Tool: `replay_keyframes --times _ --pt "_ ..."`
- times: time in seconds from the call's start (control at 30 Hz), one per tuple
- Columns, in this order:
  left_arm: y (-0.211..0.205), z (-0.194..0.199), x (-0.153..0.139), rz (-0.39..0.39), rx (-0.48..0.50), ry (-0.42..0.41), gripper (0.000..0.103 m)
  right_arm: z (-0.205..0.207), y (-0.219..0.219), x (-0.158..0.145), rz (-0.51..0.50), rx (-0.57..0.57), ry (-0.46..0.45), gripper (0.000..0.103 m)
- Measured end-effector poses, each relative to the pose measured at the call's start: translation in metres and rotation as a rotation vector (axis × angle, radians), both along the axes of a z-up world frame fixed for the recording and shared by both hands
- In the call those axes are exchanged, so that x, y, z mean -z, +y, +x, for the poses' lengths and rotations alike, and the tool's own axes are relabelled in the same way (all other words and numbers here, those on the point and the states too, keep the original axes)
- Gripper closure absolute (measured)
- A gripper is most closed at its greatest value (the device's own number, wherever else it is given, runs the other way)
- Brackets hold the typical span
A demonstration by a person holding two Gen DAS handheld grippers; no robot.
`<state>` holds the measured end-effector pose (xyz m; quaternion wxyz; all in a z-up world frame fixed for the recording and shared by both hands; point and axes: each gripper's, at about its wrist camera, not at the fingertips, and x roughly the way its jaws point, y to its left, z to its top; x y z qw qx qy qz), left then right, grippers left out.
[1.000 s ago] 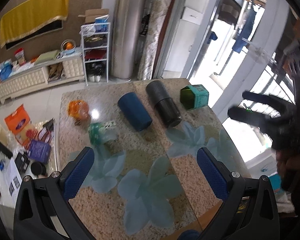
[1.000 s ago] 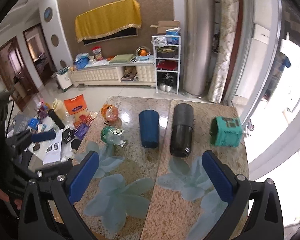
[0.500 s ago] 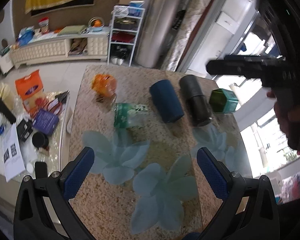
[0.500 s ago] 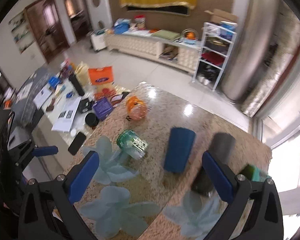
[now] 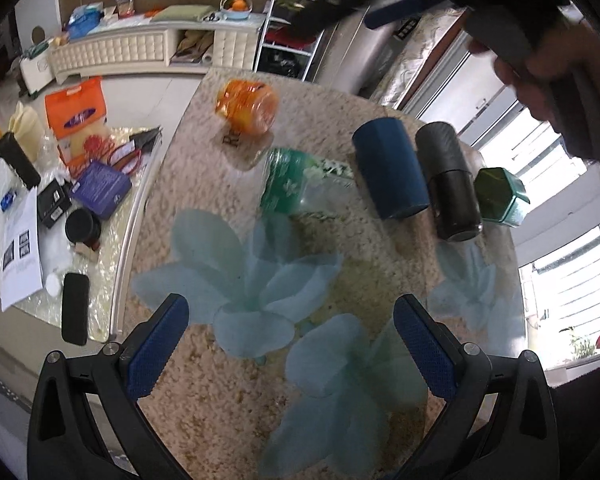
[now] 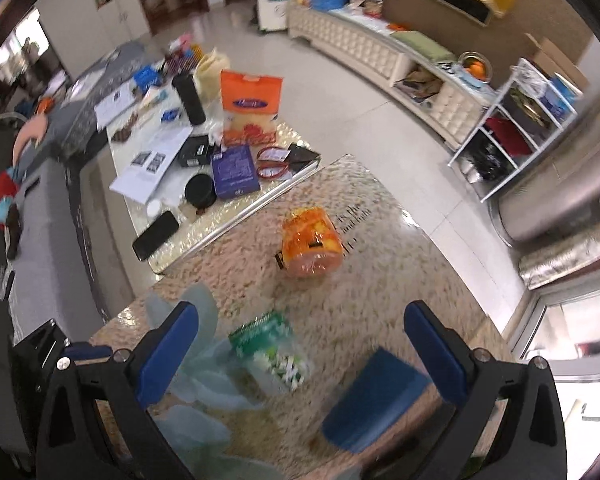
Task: Flip cup upright
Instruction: 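Move the right gripper toward the orange cup lying on its side, then close the right gripper around the orange cup's body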
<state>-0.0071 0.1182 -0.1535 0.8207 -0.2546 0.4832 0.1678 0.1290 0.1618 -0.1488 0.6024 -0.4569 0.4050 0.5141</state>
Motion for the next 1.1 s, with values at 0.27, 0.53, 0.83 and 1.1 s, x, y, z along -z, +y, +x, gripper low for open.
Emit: replay_keyframes --times 0.27,0.53,0.83,1.1 --pt "0.004 0.008 0.022 -0.034 0.003 0.018 0.000 0.016 0.044 0.048 -0.148 -0.057 0.003 0.000" --pt "0.003 0.010 0.035 -0.058 0.005 0.030 0.000 0.035 0.076 0.095 -0.324 -0.023 0.046 0.000" --pt "0.008 0.002 0.047 -0.086 -0.028 0.038 0.000 0.041 0.092 0.125 -0.421 -0.005 0.050 0.000" --pt "0.012 -0.003 0.052 -0.099 -0.048 0.040 0.000 0.052 0.086 0.134 -0.468 0.011 0.035 0.032"
